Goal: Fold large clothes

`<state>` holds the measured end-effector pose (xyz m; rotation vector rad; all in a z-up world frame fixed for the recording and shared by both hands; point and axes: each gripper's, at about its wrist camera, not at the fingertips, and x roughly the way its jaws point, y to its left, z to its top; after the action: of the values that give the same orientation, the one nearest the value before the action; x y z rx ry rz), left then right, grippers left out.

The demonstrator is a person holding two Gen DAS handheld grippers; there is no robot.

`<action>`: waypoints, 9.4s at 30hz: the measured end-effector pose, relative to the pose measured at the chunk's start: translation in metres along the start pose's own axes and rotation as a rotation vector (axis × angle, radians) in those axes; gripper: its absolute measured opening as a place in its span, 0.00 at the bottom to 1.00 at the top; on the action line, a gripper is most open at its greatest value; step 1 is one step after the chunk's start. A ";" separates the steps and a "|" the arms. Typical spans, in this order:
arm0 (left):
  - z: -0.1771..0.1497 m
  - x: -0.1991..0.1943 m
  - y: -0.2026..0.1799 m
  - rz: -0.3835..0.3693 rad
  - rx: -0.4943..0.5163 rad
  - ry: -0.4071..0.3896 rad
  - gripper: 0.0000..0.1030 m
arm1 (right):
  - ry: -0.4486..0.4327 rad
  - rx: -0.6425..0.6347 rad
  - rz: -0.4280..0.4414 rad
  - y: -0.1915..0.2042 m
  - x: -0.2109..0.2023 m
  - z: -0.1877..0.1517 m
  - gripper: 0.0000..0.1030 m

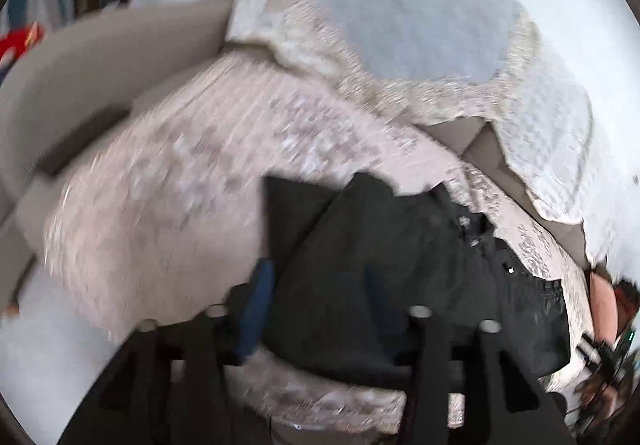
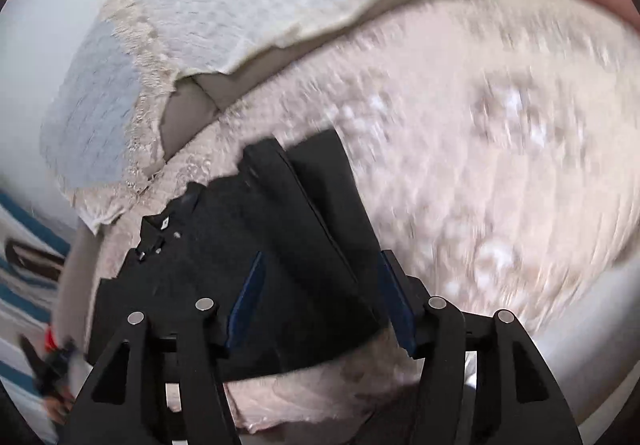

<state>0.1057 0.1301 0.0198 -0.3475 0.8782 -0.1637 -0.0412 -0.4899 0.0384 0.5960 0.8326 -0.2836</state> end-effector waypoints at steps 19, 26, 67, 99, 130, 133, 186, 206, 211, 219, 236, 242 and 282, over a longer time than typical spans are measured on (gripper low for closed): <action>0.061 0.148 -0.035 -0.051 0.106 0.169 0.09 | 0.182 -0.289 0.071 0.054 0.126 0.065 0.10; 0.084 0.147 -0.044 -0.034 0.124 -0.015 0.08 | 0.039 -0.241 0.113 0.059 0.120 0.093 0.10; -0.025 0.055 -0.057 -0.030 0.193 -0.015 0.38 | -0.011 -0.422 0.002 0.138 0.029 -0.054 0.36; -0.014 0.085 -0.004 0.057 0.116 0.036 0.47 | 0.207 -0.650 0.200 0.361 0.164 -0.160 0.26; -0.028 0.096 0.026 -0.036 -0.053 0.098 0.69 | 0.351 -0.617 0.328 0.354 0.145 -0.209 0.22; -0.024 0.100 0.028 -0.040 -0.075 0.104 0.49 | 0.357 -0.581 0.342 0.348 0.140 -0.203 0.22; -0.011 0.145 -0.168 -0.266 0.262 0.187 0.30 | 0.333 -0.078 0.471 0.198 0.111 -0.106 0.52; -0.046 0.161 -0.221 -0.269 0.493 0.201 0.40 | 0.267 -0.059 0.335 0.184 0.090 -0.135 0.10; -0.022 0.145 -0.233 -0.312 0.467 0.144 0.40 | 0.149 -0.148 0.303 0.199 0.057 -0.118 0.10; -0.030 0.203 -0.238 -0.228 0.467 0.190 0.42 | 0.194 -0.202 0.270 0.203 0.079 -0.132 0.10; -0.046 0.139 -0.239 -0.212 0.506 0.099 0.43 | 0.161 -0.260 0.242 0.194 0.059 -0.137 0.09; -0.099 0.113 -0.230 -0.241 0.550 0.154 0.43 | 0.156 -0.264 0.227 0.186 0.047 -0.145 0.09; -0.058 0.144 -0.201 -0.010 0.489 0.088 0.41 | 0.093 -0.363 0.191 0.248 0.129 -0.125 0.07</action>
<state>0.1518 -0.1114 -0.0459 0.1125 0.8922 -0.3959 0.0803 -0.2177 -0.0302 0.3459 0.8839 0.0710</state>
